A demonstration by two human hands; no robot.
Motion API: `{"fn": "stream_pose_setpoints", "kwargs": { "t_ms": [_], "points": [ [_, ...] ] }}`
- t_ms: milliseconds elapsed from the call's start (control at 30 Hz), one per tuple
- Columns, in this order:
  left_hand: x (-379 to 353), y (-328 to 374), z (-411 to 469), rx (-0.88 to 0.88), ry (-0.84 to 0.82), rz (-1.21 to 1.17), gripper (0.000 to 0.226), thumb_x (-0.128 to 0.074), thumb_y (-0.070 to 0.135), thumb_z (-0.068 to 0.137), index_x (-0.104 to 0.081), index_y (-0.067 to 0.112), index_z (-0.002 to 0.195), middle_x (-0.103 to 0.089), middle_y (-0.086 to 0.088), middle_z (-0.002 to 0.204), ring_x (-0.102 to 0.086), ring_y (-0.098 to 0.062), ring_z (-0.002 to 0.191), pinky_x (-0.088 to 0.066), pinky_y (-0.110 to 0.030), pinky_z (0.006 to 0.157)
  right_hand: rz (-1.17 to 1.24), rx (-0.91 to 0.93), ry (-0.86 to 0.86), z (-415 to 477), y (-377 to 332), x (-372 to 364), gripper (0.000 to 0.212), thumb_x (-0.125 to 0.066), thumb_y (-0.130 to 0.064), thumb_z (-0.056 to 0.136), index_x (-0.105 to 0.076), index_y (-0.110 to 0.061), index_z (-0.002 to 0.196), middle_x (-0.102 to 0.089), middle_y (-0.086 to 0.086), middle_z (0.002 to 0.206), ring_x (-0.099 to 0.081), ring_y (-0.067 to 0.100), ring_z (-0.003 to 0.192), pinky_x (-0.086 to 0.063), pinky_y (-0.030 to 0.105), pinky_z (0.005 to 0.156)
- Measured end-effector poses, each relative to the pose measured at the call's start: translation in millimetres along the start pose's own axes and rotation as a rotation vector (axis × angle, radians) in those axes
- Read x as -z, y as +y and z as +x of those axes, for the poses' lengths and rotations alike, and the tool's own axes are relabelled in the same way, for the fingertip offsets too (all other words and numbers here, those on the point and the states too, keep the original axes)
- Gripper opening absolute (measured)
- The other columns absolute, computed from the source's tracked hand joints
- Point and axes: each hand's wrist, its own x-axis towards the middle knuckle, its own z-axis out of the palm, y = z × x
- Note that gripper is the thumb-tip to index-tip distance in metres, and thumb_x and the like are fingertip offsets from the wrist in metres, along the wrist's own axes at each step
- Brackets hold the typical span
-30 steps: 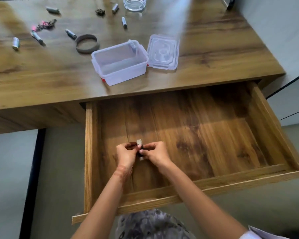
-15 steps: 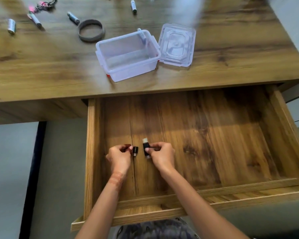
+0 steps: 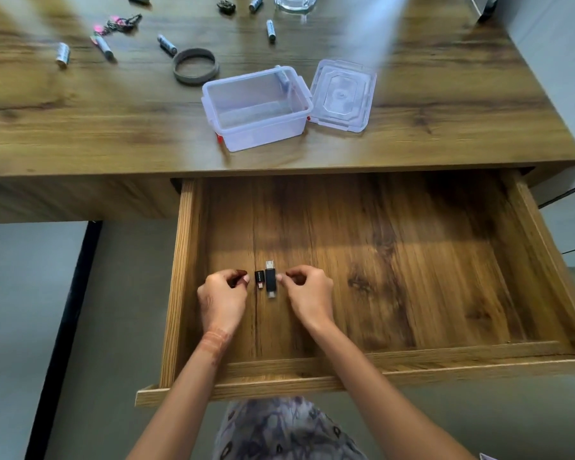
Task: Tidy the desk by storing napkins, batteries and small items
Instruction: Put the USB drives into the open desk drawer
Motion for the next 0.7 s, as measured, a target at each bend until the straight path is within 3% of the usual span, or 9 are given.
{"fn": "stream_pose_setpoints", "kwargs": {
  "t_ms": [233, 367, 467, 567, 700],
  "points": [
    [15.9, -11.1, -53.8, -0.176, -0.058, 0.139, 0.035, -0.053, 0.037, 0.091, -0.062, 0.016, 0.118, -0.066, -0.007, 0.110, -0.059, -0.023, 0.101, -0.050, -0.034, 0.084, -0.131, 0.272, 0.142, -55.2, 7.3, 35.5, 0.024, -0.058, -0.020, 0.090, -0.064, -0.008, 0.110, -0.068, 0.004, 0.103, -0.056, 0.005, 0.086, -0.036, -0.003, 0.063],
    [24.4, -23.5, -102.6, -0.375, 0.014, 0.192, 0.029, -0.051, 0.031, 0.094, -0.064, 0.013, 0.111, -0.068, -0.007, 0.103, -0.055, -0.017, 0.085, -0.051, -0.032, 0.078, -0.298, 0.464, 0.275, -94.8, 23.7, 49.5, 0.029, -0.058, -0.020, 0.090, -0.061, -0.007, 0.115, -0.066, 0.008, 0.112, -0.059, 0.015, 0.105, -0.040, 0.014, 0.086],
    [25.9, -45.5, -134.7, -0.582, 0.066, 0.199, 0.031, -0.052, 0.026, 0.093, -0.062, 0.007, 0.115, -0.065, -0.009, 0.112, -0.059, -0.022, 0.105, -0.045, -0.032, 0.092, -0.442, 0.595, 0.386, -122.0, 49.8, 51.9, 0.038, -0.061, -0.024, 0.088, -0.058, -0.002, 0.118, -0.061, 0.014, 0.121, -0.054, 0.026, 0.119, -0.036, 0.031, 0.104],
    [22.3, -71.6, -149.3, -0.684, 0.068, 0.336, 0.051, -0.052, 0.028, 0.092, -0.042, 0.004, 0.136, -0.043, -0.013, 0.142, -0.032, -0.025, 0.138, -0.015, -0.032, 0.115, -0.599, 0.650, 0.387, -139.5, 77.9, 52.2, 0.054, -0.046, -0.040, 0.092, -0.047, 0.000, 0.129, -0.047, 0.017, 0.137, -0.035, 0.027, 0.133, -0.020, 0.038, 0.114],
    [19.6, -101.6, -153.5, -0.734, 0.055, 0.514, 0.075, -0.046, 0.041, 0.093, -0.007, 0.003, 0.144, -0.005, -0.013, 0.155, 0.008, -0.021, 0.142, 0.004, -0.032, 0.114, -0.778, 0.648, 0.286, -154.8, 106.6, 56.6, 0.073, -0.031, -0.053, 0.093, -0.023, 0.001, 0.141, -0.023, 0.017, 0.150, -0.014, 0.026, 0.141, -0.006, 0.035, 0.117]
  ]
}}
